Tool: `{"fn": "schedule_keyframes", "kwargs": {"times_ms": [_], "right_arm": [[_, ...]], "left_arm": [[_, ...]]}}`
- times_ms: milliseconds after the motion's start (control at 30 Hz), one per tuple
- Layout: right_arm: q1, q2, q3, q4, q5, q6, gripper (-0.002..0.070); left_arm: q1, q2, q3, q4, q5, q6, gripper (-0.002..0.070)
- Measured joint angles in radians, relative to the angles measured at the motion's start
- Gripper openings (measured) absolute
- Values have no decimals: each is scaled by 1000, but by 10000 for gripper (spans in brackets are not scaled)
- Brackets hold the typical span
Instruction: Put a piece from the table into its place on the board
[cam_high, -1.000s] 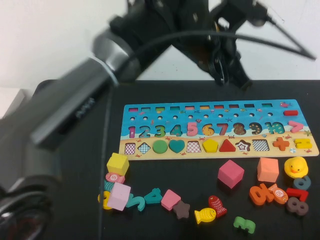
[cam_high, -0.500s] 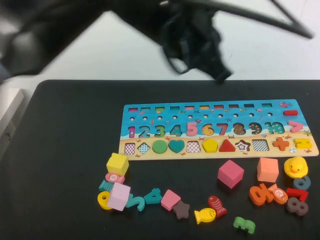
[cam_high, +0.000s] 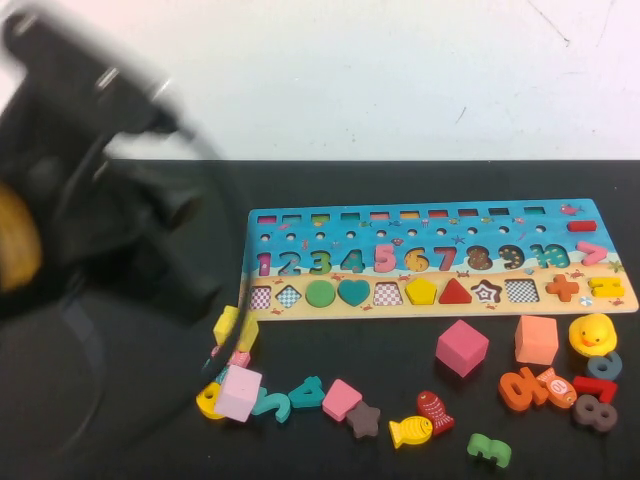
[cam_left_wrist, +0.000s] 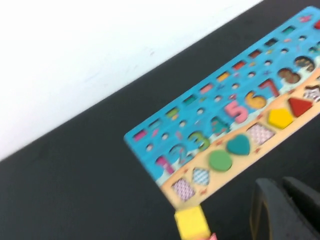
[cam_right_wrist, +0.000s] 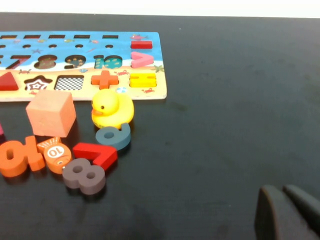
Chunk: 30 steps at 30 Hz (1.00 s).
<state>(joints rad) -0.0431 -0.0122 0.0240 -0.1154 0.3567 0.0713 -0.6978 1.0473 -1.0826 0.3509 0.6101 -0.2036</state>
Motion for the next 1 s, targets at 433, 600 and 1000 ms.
{"fn": "schedule_keyframes", "kwargs": {"times_ms": [433,600,1000], "right_arm": [[0,0,0,0,0,0,19],[0,0,0,0,0,0,19],[0,0,0,0,0,0,19]], "left_arm": [[87,-464,500,200,-108,-261,0],[324,-715,726,-38,-286,-1,0],[639,-1055,1069,-363,-459,293,0]]}}
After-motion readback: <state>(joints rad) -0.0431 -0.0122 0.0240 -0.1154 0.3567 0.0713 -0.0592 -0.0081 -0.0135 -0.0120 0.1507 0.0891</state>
